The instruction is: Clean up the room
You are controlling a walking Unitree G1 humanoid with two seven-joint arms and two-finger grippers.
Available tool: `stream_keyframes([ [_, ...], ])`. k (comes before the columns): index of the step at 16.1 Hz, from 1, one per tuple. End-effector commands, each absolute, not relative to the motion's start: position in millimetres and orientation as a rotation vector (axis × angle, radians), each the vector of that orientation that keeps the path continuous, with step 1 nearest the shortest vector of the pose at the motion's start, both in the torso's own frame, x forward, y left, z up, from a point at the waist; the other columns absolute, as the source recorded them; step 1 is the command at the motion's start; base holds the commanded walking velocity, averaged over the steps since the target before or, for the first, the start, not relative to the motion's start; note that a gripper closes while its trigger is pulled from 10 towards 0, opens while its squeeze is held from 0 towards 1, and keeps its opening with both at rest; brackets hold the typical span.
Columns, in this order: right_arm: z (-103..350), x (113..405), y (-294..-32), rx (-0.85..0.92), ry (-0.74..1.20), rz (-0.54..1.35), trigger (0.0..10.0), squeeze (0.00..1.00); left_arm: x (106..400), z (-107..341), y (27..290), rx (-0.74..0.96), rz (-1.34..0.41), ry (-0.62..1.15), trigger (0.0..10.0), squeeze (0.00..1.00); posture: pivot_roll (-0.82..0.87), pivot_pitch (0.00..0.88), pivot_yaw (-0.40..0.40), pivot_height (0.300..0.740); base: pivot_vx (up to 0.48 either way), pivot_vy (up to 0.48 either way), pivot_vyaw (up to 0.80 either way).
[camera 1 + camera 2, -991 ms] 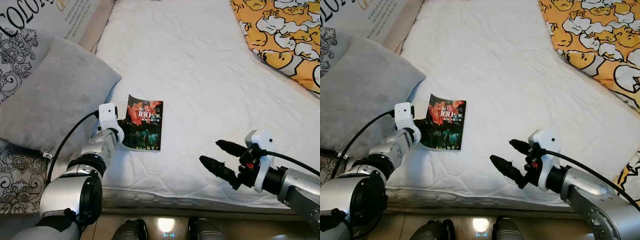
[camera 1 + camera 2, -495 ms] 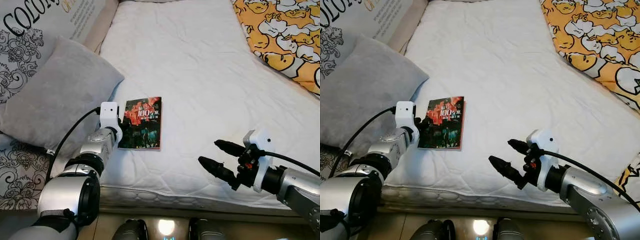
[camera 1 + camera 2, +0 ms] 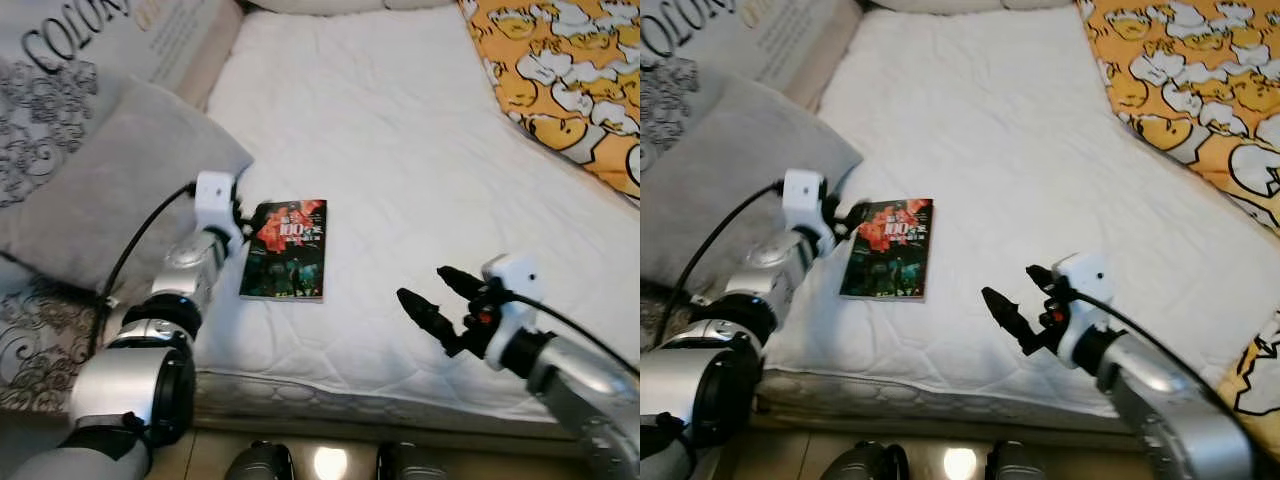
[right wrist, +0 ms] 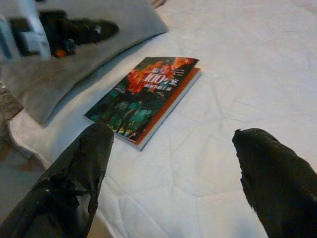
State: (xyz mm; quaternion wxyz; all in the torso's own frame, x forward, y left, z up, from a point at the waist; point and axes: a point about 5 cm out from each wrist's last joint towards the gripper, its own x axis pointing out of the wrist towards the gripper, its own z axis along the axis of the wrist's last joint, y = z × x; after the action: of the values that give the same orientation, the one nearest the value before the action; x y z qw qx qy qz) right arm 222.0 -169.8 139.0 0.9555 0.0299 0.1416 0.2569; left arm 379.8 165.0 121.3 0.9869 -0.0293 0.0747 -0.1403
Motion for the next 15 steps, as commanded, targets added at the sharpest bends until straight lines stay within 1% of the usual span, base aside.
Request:
stream_keyframes([
  [1, 131, 226, -172, 0.04, 0.298, 0.413, 10.0, 0.0, 377, 129, 161, -0.06, -0.327, 0.065, 10.0, 1.0, -0.13, 0.001, 0.062, 0.74, 0.0, 0.0, 0.0],
  [3, 122, 231, -175, 0.046, 0.325, 0.287, 10.0, 0.0, 358, 132, 151, -0.039, -0.356, -0.015, 10.0, 1.0, -0.12, 0.0, 0.064, 0.74, 0.0, 0.0, 0.0],
  [4, 121, 232, -175, 0.047, 0.32, 0.269, 10.0, 0.0, 353, 131, 150, -0.026, -0.358, -0.023, 10.0, 1.0, -0.12, 0.0, 0.067, 0.74, 0.0, 0.0, 0.0],
  [5, 120, 232, -174, 0.052, 0.314, 0.239, 10.0, 0.0, 336, 128, 147, 0.037, -0.371, -0.044, 10.0, 1.0, -0.12, 0.0, 0.067, 0.74, 0.0, 0.0, 0.0],
  [6, 119, 232, -171, 0.044, 0.313, 0.239, 10.0, 0.0, 324, 124, 144, 0.032, -0.374, -0.037, 10.0, 1.0, -0.12, 0.0, 0.064, 0.74, 0.0, 0.0, 0.0],
  [7, 119, 231, -169, 0.035, 0.314, 0.238, 10.0, 0.0, 314, 121, 141, 0.032, -0.376, -0.028, 10.0, 1.0, -0.11, 0.0, 0.062, 0.74, 0.0, -0.375, 0.0],
  [8, 114, 229, -166, 0.024, 0.323, 0.211, 10.0, 0.0, 297, 116, 136, 0.041, -0.374, -0.012, 10.0, 1.0, -0.11, 0.0, 0.056, 0.74, 0.0, -0.458, 0.0],
  [10, 108, 227, -166, 0.055, 0.335, 0.156, 10.0, 0.0, 282, 112, 135, 0.06, -0.348, 0.02, 10.0, 1.0, -0.09, 0.0, 0.049, 0.74, 0.0, -0.459, 0.0],
  [14, 103, 222, -166, 0.081, 0.339, 0.115, 10.0, 0.0, 263, 112, 141, 0.065, -0.282, 0.072, 10.0, 1.0, -0.08, 0.0, 0.048, 0.74, 0.0, -0.463, 0.0],
  [15, 103, 222, -165, 0.078, 0.337, 0.117, 10.0, 0.0, 262, 113, 141, 0.066, -0.277, 0.076, 10.0, 1.0, -0.08, 0.0, 0.048, 0.74, 0.0, -0.465, -0.58],
])
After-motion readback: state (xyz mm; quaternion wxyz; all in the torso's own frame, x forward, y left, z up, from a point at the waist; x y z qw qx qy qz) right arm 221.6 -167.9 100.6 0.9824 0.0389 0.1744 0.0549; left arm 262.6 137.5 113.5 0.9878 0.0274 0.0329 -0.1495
